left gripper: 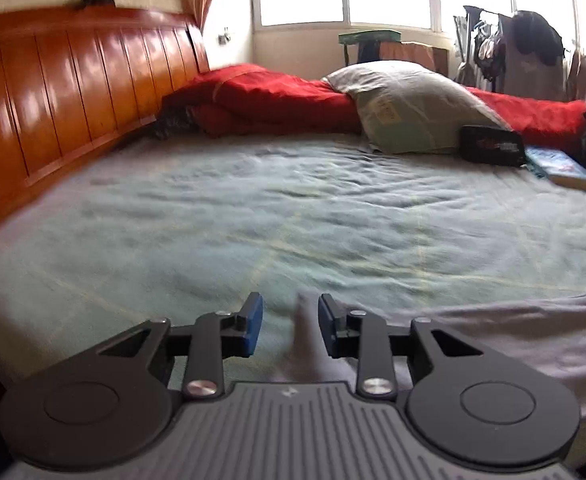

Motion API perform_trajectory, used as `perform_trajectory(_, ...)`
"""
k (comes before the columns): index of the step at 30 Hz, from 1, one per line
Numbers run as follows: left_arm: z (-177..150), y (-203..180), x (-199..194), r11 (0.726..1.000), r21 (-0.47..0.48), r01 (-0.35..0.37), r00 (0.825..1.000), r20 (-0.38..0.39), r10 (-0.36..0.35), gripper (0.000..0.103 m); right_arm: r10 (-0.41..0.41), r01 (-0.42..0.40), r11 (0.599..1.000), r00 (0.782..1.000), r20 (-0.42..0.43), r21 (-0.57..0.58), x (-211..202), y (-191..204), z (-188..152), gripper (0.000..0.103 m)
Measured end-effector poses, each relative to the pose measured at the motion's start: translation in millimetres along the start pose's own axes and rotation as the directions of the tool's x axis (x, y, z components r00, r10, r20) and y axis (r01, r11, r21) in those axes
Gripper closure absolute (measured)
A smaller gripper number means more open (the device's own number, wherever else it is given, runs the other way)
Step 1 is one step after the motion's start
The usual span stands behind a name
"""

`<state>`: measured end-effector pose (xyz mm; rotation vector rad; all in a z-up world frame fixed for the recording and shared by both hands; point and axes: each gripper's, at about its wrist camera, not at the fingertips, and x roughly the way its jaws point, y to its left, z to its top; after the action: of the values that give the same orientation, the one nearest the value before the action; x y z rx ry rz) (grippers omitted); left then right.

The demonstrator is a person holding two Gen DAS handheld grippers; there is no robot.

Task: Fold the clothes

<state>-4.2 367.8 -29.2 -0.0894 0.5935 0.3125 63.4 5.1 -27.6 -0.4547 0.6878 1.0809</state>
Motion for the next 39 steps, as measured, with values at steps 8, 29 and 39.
perform_trajectory(8,-48,14,-3,0.927,-0.349,0.135,0.978,-0.105,-0.182,0.064,0.005,-0.005,1.0,1.0,-0.005,0.007,0,0,-2,0.045)
perform_trajectory(29,-27,43,6,0.904,-0.422,0.068,0.996,0.077,-0.039,0.092,-0.025,0.025,0.999,0.999,-0.026,0.027,1,-1,-6,0.042)
perform_trajectory(39,-14,-11,41,0.988,-0.139,0.064,0.998,-0.005,-0.065,0.066,-0.029,0.03,0.999,0.999,-0.025,0.035,3,-2,-6,0.039)
